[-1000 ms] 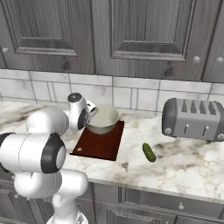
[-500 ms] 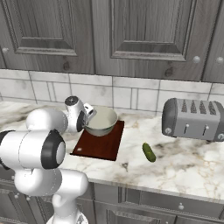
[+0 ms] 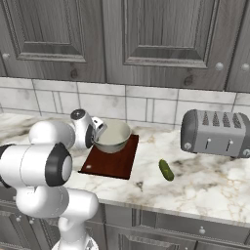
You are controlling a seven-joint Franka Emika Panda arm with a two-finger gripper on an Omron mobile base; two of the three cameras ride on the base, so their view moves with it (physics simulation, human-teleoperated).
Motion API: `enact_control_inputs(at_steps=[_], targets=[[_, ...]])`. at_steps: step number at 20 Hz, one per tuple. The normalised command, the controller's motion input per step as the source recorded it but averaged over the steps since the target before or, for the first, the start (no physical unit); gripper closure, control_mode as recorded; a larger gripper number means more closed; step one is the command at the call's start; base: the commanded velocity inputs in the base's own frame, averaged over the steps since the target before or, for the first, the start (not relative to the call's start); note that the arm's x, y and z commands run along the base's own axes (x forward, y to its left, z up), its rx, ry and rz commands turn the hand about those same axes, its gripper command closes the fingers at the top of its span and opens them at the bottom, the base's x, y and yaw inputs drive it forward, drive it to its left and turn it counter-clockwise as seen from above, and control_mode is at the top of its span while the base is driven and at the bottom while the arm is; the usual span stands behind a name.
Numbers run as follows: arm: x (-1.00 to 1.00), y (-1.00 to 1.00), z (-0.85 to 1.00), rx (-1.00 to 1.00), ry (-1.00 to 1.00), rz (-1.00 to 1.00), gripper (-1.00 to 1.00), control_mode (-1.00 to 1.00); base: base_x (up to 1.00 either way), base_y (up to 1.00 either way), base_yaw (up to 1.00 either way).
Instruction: Place the two vegetables and bowl onto the tray for setting up a vegetable dip station.
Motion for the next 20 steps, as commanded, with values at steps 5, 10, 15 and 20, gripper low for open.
enact_control_inputs(at_steps=[5,10,15,20], targets=[[0.01,0.00,0.00,-0.04,0.00,0.00,1.00,-1.00,0.00,0.00,0.00],[0.03,0.01,0.00,-0.03,0.00,0.00,1.00,-1.00,0.00,0.00,0.00],[0.03,0.03,-0.02,-0.01,0.00,0.00,1.00,-1.00,0.00,0.00,0.00],[0.00,0.06,-0.08,0.00,0.00,0.00,1.00,-1.00,0.00,0.00,0.00]])
